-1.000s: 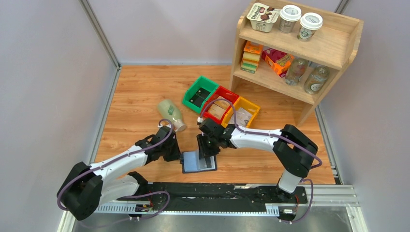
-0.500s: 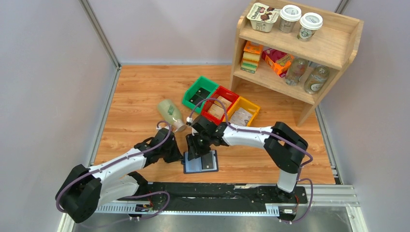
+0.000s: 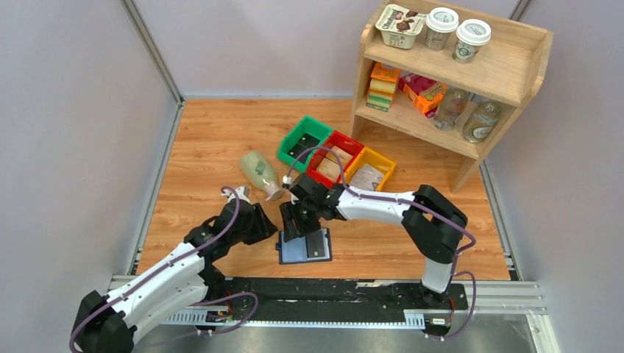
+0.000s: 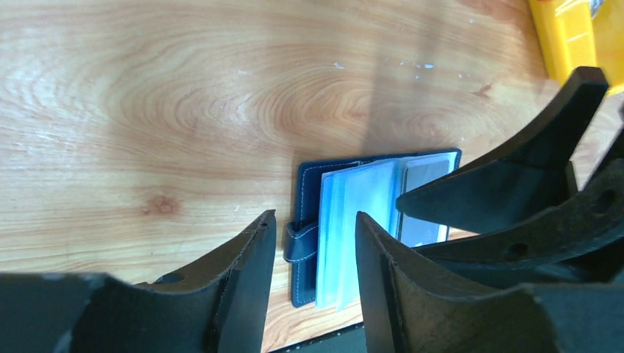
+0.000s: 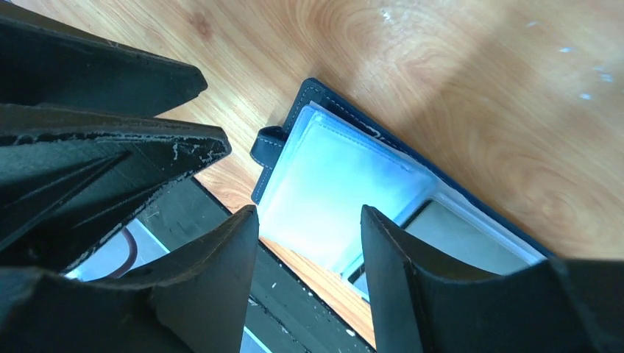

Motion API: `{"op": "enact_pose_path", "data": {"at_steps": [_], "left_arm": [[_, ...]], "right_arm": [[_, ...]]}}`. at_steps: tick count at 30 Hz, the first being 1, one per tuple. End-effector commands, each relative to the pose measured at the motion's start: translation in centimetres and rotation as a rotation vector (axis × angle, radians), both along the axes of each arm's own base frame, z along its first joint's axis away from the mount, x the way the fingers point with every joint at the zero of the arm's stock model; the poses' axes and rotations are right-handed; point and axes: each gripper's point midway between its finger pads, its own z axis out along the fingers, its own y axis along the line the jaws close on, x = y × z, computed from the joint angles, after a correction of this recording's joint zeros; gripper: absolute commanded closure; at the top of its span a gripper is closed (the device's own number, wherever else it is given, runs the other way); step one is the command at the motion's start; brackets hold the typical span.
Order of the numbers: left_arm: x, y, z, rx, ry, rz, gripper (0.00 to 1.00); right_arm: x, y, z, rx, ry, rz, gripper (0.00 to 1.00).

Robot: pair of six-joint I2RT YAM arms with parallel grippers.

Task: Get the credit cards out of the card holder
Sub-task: Remove the credit card from the card holder.

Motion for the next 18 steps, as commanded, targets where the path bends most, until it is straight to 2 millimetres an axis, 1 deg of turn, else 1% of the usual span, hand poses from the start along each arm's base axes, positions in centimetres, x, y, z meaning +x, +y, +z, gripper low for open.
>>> {"op": "enact_pose_path", "data": {"at_steps": [1, 2, 3, 4, 5, 6, 7, 8, 9, 10, 11, 12, 13, 14, 15, 16, 18], "left_arm": [[0.9, 0.0, 3.5, 0.020, -0.076, -0.023, 0.46], [1.0, -0.2, 3.9, 0.012, -0.083, -0.031, 0.43], [1.1, -0.7, 4.8, -0.010, -0.095, -0.049, 0.43], [1.1, -1.1, 5.1, -0.022, -0.097, -0.060, 0.42], [1.2, -1.7, 6.0, -0.049, -0.111, -0.079, 0.42], [1.2, -2.0, 6.1, -0.057, -0.106, -0.090, 0.42], [1.1, -2.8, 6.9, -0.090, -0.111, -0.120, 0.41], [1.0, -3.2, 6.8, -0.098, -0.097, -0.136, 0.41], [0.8, -4.1, 7.4, -0.127, -0.099, -0.168, 0.41], [0.8, -4.5, 7.1, -0.124, -0.080, -0.179, 0.41], [0.6, -5.3, 7.5, -0.144, -0.077, -0.207, 0.41], [0.5, -5.8, 6.9, -0.140, -0.054, -0.223, 0.41], [0.4, -6.3, 6.9, -0.144, -0.050, -0.239, 0.40], [0.2, -6.6, 6.2, -0.136, -0.021, -0.252, 0.41], [0.3, -7.0, 6.0, -0.141, -0.017, -0.257, 0.40], [0.1, -7.2, 5.2, -0.135, 0.014, -0.261, 0.40], [0.0, -7.5, 4.3, -0.140, 0.040, -0.265, 0.40]], "right_arm": [[2.0, -1.1, 4.9, 0.031, -0.164, -0.053, 0.43], [2.3, -1.7, 5.2, 0.025, -0.179, -0.077, 0.43], [2.5, -2.7, 4.9, 0.001, -0.187, -0.105, 0.44], [2.6, -3.5, 4.8, -0.015, -0.192, -0.131, 0.44], [2.6, -4.6, 4.2, -0.037, -0.195, -0.154, 0.46], [2.7, -5.4, 3.9, -0.050, -0.196, -0.176, 0.47], [2.7, -6.2, 3.7, -0.059, -0.193, -0.198, 0.48], [2.7, -6.9, 3.1, -0.077, -0.188, -0.220, 0.50], [2.7, -7.6, 2.7, -0.087, -0.180, -0.241, 0.51], [2.6, -8.1, 2.3, -0.096, -0.173, -0.256, 0.52], [2.5, -8.5, 1.8, -0.105, -0.164, -0.271, 0.53], [2.5, -8.9, 1.5, -0.107, -0.160, -0.282, 0.54], [2.4, -9.0, 1.3, -0.105, -0.153, -0.288, 0.54], [2.3, -9.0, 1.0, -0.103, -0.146, -0.292, 0.55], [2.2, -9.0, 0.9, -0.101, -0.139, -0.296, 0.55], [2.2, -9.0, 0.7, -0.100, -0.133, -0.300, 0.55], [2.0, -8.9, 0.3, -0.099, -0.120, -0.301, 0.56]]}}
